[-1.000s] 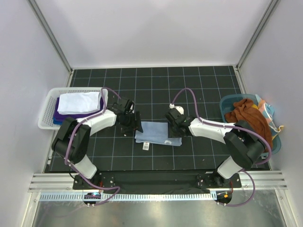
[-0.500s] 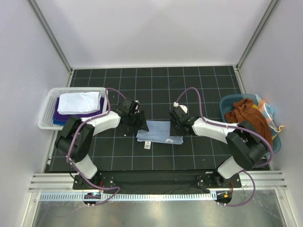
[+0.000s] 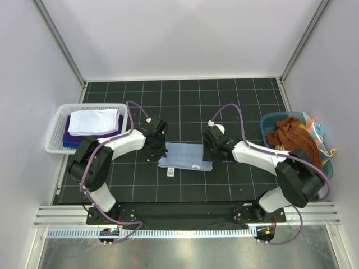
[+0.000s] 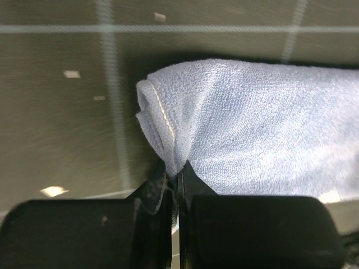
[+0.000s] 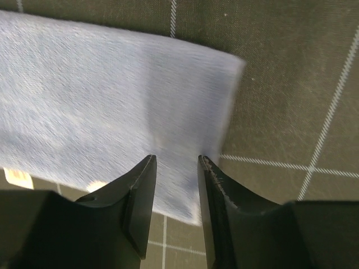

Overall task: Fold and stack the towels
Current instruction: Neatly place the folded towel into the bin

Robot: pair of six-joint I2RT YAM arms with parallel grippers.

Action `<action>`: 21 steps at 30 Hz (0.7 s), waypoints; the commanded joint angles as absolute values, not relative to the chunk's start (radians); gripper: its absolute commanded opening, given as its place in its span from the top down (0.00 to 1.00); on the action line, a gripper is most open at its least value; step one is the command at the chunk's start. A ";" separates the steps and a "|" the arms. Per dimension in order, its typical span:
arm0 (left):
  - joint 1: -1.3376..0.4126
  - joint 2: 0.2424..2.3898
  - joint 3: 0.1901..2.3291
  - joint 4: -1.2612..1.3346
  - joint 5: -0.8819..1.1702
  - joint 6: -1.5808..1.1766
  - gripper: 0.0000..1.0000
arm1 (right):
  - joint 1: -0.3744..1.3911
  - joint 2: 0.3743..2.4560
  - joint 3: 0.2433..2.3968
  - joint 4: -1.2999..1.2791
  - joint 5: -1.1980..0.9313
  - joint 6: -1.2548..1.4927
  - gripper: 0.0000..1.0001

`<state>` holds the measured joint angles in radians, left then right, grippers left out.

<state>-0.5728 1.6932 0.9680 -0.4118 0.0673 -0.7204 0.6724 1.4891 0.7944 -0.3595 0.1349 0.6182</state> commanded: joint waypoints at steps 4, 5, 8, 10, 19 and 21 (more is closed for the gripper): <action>-0.568 1.667 1.118 -0.649 -0.238 -0.652 1.00 | 0.669 1.347 0.837 -0.439 0.155 0.581 0.54; -0.568 1.664 1.144 -0.673 -0.261 -0.638 1.00 | 0.669 1.335 0.842 -0.446 0.158 0.578 0.53; -0.568 1.664 1.240 -0.747 -0.359 -0.606 1.00 | 0.669 1.289 0.856 -0.456 0.152 0.574 0.53; -0.568 1.672 1.297 -0.804 -0.435 -0.588 1.00 | 0.667 1.273 0.862 -0.456 0.147 0.566 0.53; -0.520 1.759 1.569 -0.994 -0.692 -0.479 1.00 | 0.669 1.266 0.884 -0.448 0.150 0.526 0.53; -0.496 1.750 1.588 -1.002 -0.707 -0.463 1.00 | 0.669 1.273 0.887 -0.437 0.138 0.522 0.53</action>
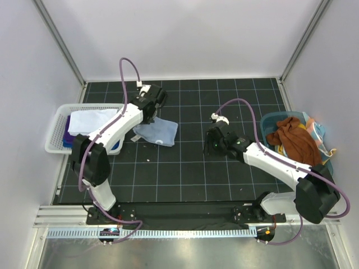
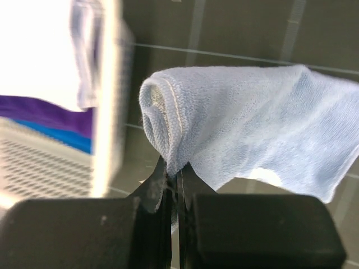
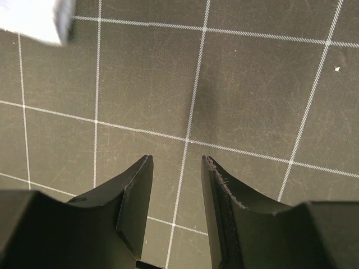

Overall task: Fold and stack the towels
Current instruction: Neatly place the folded towel into the bin

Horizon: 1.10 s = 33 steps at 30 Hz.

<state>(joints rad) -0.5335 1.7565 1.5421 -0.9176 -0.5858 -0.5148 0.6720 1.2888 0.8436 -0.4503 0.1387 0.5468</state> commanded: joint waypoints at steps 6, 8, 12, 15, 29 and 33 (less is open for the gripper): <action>-0.388 1.669 1.586 -0.990 -0.736 -0.400 1.00 | 0.669 1.308 0.911 -0.416 0.104 0.508 0.53; -0.352 1.632 1.580 -0.970 -0.716 -0.375 1.00 | 0.669 1.318 0.914 -0.410 0.101 0.503 0.54; -0.290 1.624 1.600 -0.969 -0.707 -0.335 1.00 | 0.669 1.327 0.914 -0.390 0.095 0.500 0.54; -0.247 1.603 1.576 -0.931 -0.698 -0.292 1.00 | 0.669 1.333 0.907 -0.374 0.083 0.502 0.54; -0.052 1.513 1.401 -0.670 -0.620 -0.224 1.00 | 0.669 1.339 0.859 -0.333 0.052 0.496 0.57; -0.005 1.508 1.371 -0.600 -0.632 -0.219 1.00 | 0.669 1.339 0.862 -0.328 0.041 0.492 0.57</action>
<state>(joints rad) -0.0360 1.5471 1.3754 -0.7258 -0.5983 -0.2447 0.6720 1.3361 0.8574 -0.3668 0.0559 0.5087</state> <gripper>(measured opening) 0.032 0.436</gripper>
